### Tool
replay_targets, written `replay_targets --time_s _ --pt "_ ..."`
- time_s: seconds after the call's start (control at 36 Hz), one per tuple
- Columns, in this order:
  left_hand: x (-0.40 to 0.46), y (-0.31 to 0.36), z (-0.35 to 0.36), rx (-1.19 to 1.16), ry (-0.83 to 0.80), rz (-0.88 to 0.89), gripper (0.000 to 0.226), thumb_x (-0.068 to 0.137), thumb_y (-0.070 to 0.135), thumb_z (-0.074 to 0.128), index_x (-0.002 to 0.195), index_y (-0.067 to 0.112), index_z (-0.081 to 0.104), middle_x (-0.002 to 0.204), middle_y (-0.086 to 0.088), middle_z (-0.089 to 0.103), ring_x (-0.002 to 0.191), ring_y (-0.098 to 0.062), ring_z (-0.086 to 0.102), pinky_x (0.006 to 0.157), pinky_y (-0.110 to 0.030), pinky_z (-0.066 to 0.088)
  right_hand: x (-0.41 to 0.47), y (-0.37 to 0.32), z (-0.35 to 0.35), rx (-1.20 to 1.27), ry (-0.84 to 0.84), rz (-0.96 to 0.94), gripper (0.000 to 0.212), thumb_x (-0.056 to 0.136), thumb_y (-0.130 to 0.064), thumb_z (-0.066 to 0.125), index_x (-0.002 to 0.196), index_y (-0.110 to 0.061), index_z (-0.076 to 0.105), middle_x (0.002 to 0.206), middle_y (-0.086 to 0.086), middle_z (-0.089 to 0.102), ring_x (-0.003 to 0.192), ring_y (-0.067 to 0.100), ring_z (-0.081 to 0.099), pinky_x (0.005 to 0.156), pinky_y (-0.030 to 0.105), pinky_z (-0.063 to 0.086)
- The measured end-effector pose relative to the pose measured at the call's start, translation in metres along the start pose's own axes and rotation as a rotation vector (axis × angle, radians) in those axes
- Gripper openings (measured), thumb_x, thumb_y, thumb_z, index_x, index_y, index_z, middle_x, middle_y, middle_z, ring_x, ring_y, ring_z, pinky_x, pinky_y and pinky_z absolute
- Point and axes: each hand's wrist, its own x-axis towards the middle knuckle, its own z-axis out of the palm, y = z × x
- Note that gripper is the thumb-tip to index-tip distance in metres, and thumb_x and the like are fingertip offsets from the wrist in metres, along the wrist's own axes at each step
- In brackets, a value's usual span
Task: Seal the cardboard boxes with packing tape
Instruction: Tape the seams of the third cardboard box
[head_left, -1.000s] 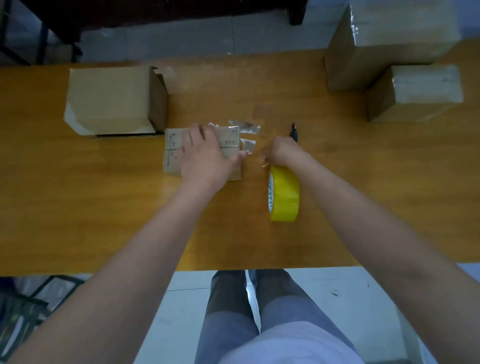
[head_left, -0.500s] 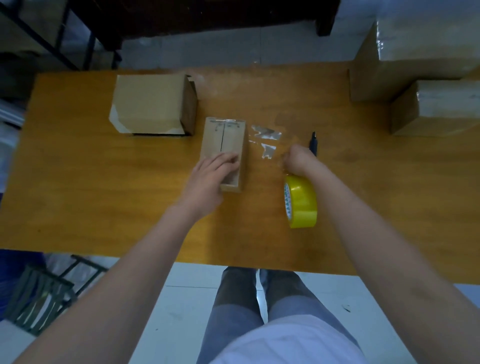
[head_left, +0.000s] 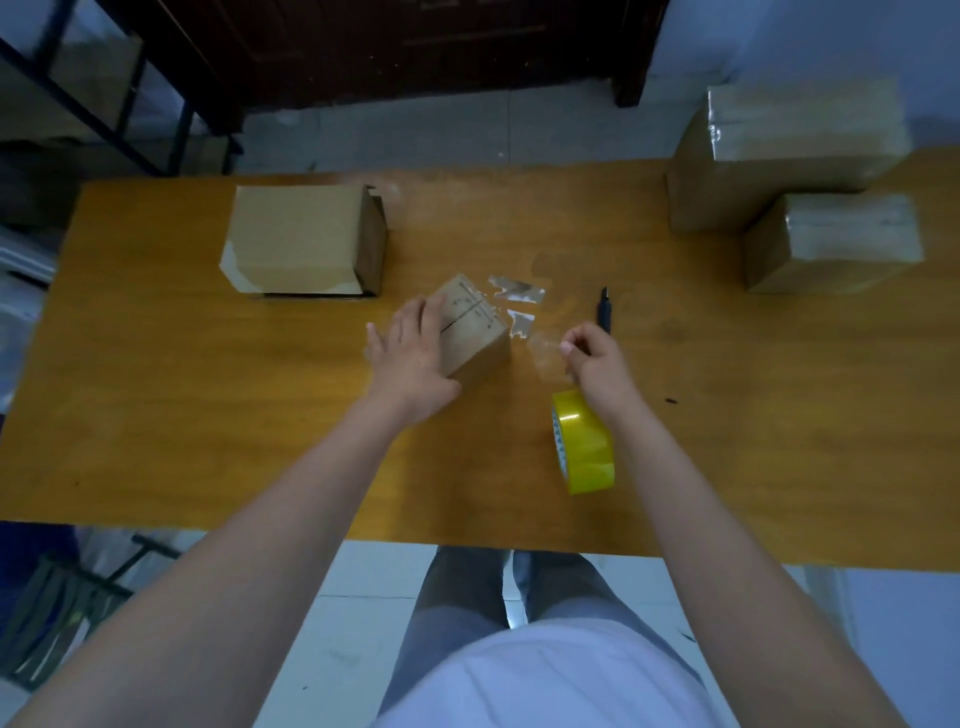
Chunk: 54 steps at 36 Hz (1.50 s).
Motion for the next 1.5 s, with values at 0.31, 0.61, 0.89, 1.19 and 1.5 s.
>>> replay_targets --time_s 0.31,0.61,0.89,1.19,1.5 --pt "0.005 0.081 0.004 -0.546 -0.187 0.208 0.071 0.086 0.036 0.068 0.144 0.010 0.035 0.140 -0.009 0.047 0.128 -0.023 0.045 0.104 -0.039 0.040 -0.022 -0.014 -0.016 0.112 -0.117 -0.059 0.027 0.093 0.006 0.045 0.076 -0.015 0.044 0.063 0.000 0.040 0.049 0.005 0.038 0.050 0.019 0.032" --pt "-0.003 0.096 0.009 -0.830 -0.196 0.241 0.026 0.097 0.011 0.052 0.072 0.015 0.054 0.067 -0.003 0.059 0.065 -0.017 0.061 0.066 -0.040 0.055 -0.040 -0.020 -0.035 -0.046 -0.058 -0.140 0.020 0.093 -0.006 0.056 0.086 -0.020 0.044 0.076 -0.003 0.042 0.067 0.008 0.042 0.062 0.019 0.037" --pt "0.013 0.144 -0.055 -0.698 0.027 0.465 0.023 0.094 0.020 0.056 0.077 0.035 0.057 0.070 0.003 0.064 0.068 -0.022 0.065 0.062 -0.043 0.059 -0.036 -0.066 -0.061 -0.260 0.298 -0.355 0.069 0.079 -0.037 0.069 0.136 -0.008 0.041 0.124 -0.003 0.030 0.113 0.010 0.039 0.102 0.018 0.029" --pt "0.019 0.185 -0.233 -1.011 0.169 0.648 0.016 0.097 0.012 0.052 0.083 0.013 0.059 0.071 -0.016 0.063 0.050 -0.026 0.060 0.049 -0.032 0.055 -0.016 -0.193 -0.118 -0.250 0.272 -0.440 0.048 0.081 -0.007 0.070 0.119 -0.025 0.048 0.114 0.001 0.057 0.100 0.013 0.055 0.074 0.011 0.045" --pt "-0.023 0.189 -0.409 -1.314 0.413 0.706 0.015 0.100 0.019 0.046 0.092 0.010 0.056 0.077 -0.011 0.072 0.056 -0.029 0.069 0.051 -0.029 0.053 -0.052 -0.386 -0.126 0.143 0.385 -0.706 0.025 0.078 -0.020 0.073 0.095 -0.017 0.055 0.086 0.004 0.065 0.076 0.015 0.061 0.068 0.027 0.046"
